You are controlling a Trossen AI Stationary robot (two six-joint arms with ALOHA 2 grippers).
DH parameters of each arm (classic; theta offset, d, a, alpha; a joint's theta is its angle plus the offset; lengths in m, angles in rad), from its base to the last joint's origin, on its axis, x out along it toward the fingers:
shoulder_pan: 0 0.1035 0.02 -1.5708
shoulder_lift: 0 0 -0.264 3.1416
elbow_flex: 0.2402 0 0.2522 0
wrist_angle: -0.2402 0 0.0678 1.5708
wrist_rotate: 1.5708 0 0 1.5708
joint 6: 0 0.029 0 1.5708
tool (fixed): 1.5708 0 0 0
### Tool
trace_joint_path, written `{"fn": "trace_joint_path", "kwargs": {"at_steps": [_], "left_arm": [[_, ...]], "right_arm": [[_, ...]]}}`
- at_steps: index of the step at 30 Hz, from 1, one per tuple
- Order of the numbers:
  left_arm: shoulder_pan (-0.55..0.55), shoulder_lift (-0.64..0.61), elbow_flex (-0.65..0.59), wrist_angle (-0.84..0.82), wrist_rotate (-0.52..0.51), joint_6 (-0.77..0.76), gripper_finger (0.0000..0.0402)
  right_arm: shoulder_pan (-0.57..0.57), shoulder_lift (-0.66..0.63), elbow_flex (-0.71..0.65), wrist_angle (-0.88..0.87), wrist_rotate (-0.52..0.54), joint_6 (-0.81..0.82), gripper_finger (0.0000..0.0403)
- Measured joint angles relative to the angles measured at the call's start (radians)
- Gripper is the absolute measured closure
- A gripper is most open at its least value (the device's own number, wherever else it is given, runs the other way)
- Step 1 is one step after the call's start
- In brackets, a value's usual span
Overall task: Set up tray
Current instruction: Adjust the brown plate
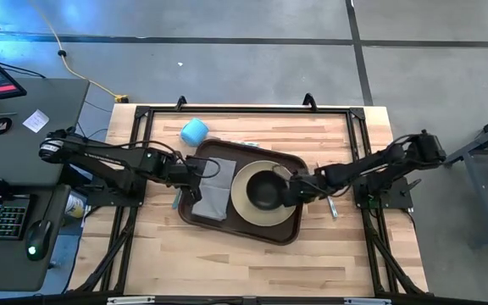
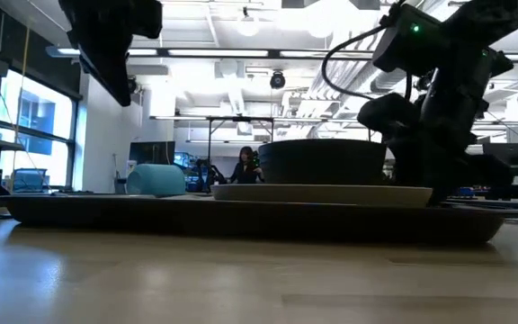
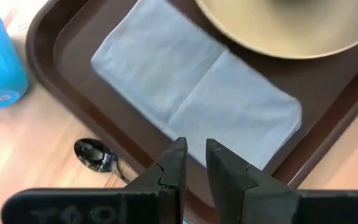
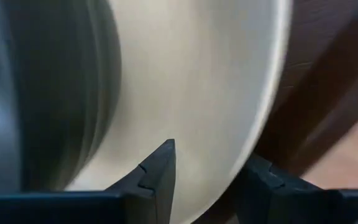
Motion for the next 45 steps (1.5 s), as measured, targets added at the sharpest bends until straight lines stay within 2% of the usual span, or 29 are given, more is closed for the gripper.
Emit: {"fn": "trace_joint_path", "kwargs": {"at_steps": [3, 15, 23, 28, 33, 40, 45], "left_arm": [[0.000, 0.000, 0.000, -0.005, 0.000, -0.009, 0.0307], [0.000, 0.000, 0.000, -0.006, -0.005, -0.019, 0.0307], [0.000, 0.000, 0.000, -0.006, -0.001, -0.020, 0.0307], [0.000, 0.000, 0.000, -0.007, 0.005, -0.020, 0.0307], [0.000, 0.000, 0.000, -0.008, 0.010, -0.021, 0.0307], [0.000, 0.000, 0.000, -0.009, 0.021, -0.022, 0.0307], [0.000, 0.000, 0.000, -0.017, 0.021, -0.023, 0.0307]], "right_arm": [[0.042, 0.010, 0.006, -0.006, -0.046, -0.002, 0.0296], [0.127, 0.008, 0.038, -0.006, -0.058, 0.017, 0.0381], [0.104, 0.008, 0.038, -0.040, -0.043, 0.040, 0.0381], [0.084, 0.008, 0.038, -0.080, -0.079, 0.053, 0.0379], [0.081, 0.003, 0.037, -0.104, -0.096, 0.052, 0.0360], [0.080, -0.037, 0.037, -0.149, -0.099, 0.050, 0.0295], [0.080, -0.112, 0.037, -0.177, -0.079, 0.050, 0.0249]]}}
